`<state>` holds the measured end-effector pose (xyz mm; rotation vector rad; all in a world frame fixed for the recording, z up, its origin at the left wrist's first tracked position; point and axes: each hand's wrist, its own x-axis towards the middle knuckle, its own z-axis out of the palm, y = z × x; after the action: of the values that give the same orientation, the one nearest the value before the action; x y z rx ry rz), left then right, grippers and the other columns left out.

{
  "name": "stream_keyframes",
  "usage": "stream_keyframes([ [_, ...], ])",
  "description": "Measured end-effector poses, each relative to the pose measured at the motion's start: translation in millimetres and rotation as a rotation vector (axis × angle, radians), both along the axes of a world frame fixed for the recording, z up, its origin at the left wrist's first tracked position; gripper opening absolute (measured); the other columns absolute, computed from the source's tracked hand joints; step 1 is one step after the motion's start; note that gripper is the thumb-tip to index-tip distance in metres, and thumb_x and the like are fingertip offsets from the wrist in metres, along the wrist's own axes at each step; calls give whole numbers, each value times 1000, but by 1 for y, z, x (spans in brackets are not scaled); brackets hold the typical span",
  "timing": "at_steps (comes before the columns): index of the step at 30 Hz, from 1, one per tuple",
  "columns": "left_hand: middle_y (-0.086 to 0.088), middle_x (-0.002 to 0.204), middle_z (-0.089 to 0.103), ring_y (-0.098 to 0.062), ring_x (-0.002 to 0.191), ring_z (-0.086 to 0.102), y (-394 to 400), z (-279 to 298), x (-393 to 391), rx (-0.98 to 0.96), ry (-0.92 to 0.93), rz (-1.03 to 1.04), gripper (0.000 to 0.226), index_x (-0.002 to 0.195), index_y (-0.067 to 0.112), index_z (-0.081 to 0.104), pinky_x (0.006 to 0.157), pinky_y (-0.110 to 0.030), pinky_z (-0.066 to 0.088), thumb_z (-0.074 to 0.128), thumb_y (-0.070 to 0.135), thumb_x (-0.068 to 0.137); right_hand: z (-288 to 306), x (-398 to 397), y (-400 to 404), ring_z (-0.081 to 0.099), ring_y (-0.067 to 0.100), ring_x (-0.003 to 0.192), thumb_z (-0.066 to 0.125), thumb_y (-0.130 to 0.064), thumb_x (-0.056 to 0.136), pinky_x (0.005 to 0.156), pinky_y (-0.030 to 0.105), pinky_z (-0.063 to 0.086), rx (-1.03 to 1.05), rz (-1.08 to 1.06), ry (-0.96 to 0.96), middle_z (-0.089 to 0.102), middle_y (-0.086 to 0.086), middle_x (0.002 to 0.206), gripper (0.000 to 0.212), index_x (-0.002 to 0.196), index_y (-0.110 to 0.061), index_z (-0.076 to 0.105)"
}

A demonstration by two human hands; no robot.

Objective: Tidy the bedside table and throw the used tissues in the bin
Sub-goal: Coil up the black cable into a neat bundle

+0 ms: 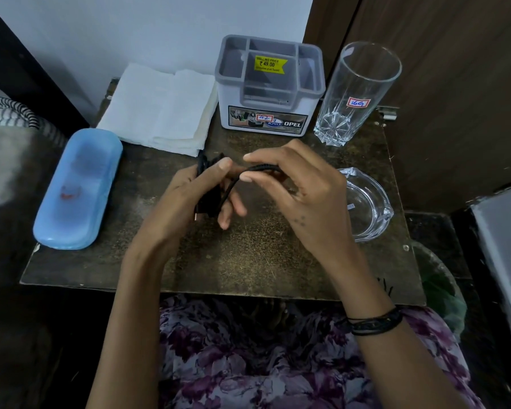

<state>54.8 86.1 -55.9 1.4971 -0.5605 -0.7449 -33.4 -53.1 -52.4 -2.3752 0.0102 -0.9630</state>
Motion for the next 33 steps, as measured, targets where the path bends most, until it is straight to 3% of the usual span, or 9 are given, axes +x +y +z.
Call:
stream_keyframes([
  [4,6,41,57,0,29,39,3,2,-4,-93,63,-240,30,54,21,67,44,-9,38,66,48,68,0,0,-2,61,10,80,68,-15,83,73,14,47,90,65,10,67,6,87,18,96,-4,71],
  [7,7,36,52,1,25,33,3,2,-4,-116,182,-321,7,67,20,73,35,-12,28,71,26,65,0,2,-3,61,5,77,72,-15,79,70,16,47,261,104,27,65,-1,83,13,89,-6,72],
  [9,7,33,49,2,23,31,4,0,-3,-154,283,-356,9,74,15,74,34,-9,26,71,13,65,-1,5,-2,62,6,77,74,-13,77,71,18,49,432,150,73,64,-6,81,9,85,-10,71],
  [12,8,32,48,3,21,28,5,-2,-2,-250,427,-413,16,74,9,72,34,-4,25,75,21,64,-1,10,3,65,12,80,73,-12,77,74,27,52,727,233,186,66,-2,83,10,81,-19,68],
  [16,7,33,49,-5,21,18,4,-1,-2,-287,505,-455,17,76,7,71,33,-5,22,72,21,67,0,13,4,61,-1,66,62,-8,85,80,26,50,965,348,319,67,0,77,6,79,-9,64],
  [20,2,41,58,-2,25,44,0,3,-9,-169,385,-356,16,71,13,73,35,-8,35,64,26,69,0,14,2,56,-3,55,64,-4,84,59,14,43,1000,307,304,61,-12,60,10,76,-10,63],
  [23,-3,47,64,-7,34,55,-6,7,-12,-88,354,-281,20,60,12,73,41,-13,45,60,28,64,-1,15,2,61,1,62,68,-5,81,60,13,46,969,232,274,64,-7,70,10,77,-13,63],
  [28,-5,49,66,-8,40,59,-9,6,-11,-16,297,-194,18,51,12,70,43,-13,46,73,15,68,-3,16,5,62,9,66,73,-12,78,62,19,48,961,141,249,65,-1,72,14,80,-20,62],
  [33,-3,50,64,-7,40,56,-11,5,-11,5,256,-129,27,49,13,67,46,-13,46,59,17,74,-4,17,8,61,12,64,74,-16,77,63,27,48,947,89,245,64,4,71,15,83,-22,61],
])
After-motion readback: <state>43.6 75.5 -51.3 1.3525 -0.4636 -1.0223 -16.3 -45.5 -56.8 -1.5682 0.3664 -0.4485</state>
